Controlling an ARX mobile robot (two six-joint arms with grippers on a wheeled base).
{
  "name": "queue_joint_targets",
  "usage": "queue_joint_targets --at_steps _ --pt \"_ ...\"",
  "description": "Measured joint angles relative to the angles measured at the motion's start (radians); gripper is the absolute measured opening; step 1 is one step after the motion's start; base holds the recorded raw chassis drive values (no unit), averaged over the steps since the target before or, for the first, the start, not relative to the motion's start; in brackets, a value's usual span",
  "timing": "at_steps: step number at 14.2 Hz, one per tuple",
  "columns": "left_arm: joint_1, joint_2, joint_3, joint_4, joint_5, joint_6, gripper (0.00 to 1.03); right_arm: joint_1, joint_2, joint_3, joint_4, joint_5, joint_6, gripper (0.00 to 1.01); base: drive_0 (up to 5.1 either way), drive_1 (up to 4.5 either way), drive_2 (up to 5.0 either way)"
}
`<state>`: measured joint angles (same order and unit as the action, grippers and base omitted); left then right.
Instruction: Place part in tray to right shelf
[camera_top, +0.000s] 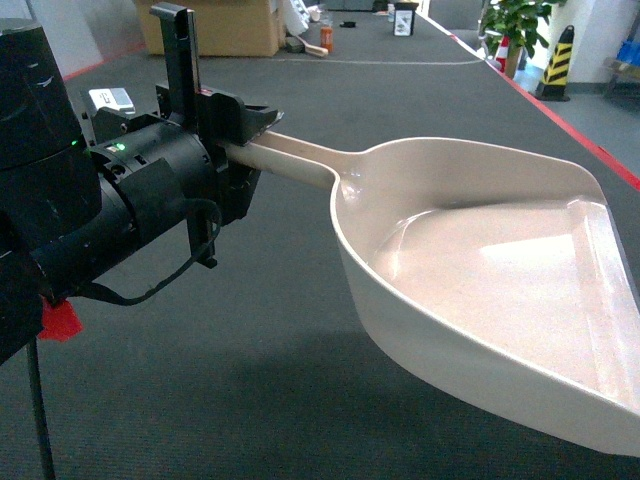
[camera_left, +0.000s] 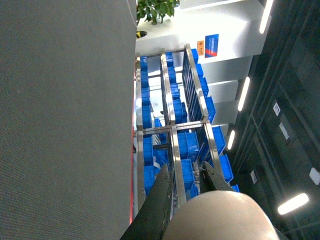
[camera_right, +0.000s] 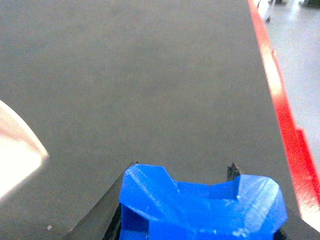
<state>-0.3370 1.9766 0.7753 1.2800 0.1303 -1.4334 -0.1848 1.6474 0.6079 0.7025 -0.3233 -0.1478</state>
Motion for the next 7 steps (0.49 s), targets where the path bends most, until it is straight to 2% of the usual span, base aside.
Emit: queue_joint_targets --at_steps 1,2,4,6,7 --pt "0.000 0.000 0.000 0.000 0.000 0.000 0.13 -0.006 -0.119 -0.013 -0.021 -0.017 0.019 0.46 0.0 0.00 0.0" --pt "0.000 0.000 0.000 0.000 0.000 0.000 0.13 0.026 -0.243 -0.020 -0.027 -0.034 0.057 0.46 0.0 0.00 0.0" --pt "0.000 0.000 0.000 0.000 0.000 0.000 0.13 0.201 -0.375 -0.034 0.028 -0.021 0.158 0.46 0.0 0.00 0.0" --pt "0.000 0.000 0.000 0.001 0.000 0.000 0.13 0.422 -0.254 -0.033 0.099 0.097 0.249 0.46 0.0 0.00 0.0" --pt "0.000 0.000 0.000 0.000 0.000 0.000 0.13 0.514 -0.163 -0.017 0.102 0.149 0.302 0.46 0.0 0.00 0.0"
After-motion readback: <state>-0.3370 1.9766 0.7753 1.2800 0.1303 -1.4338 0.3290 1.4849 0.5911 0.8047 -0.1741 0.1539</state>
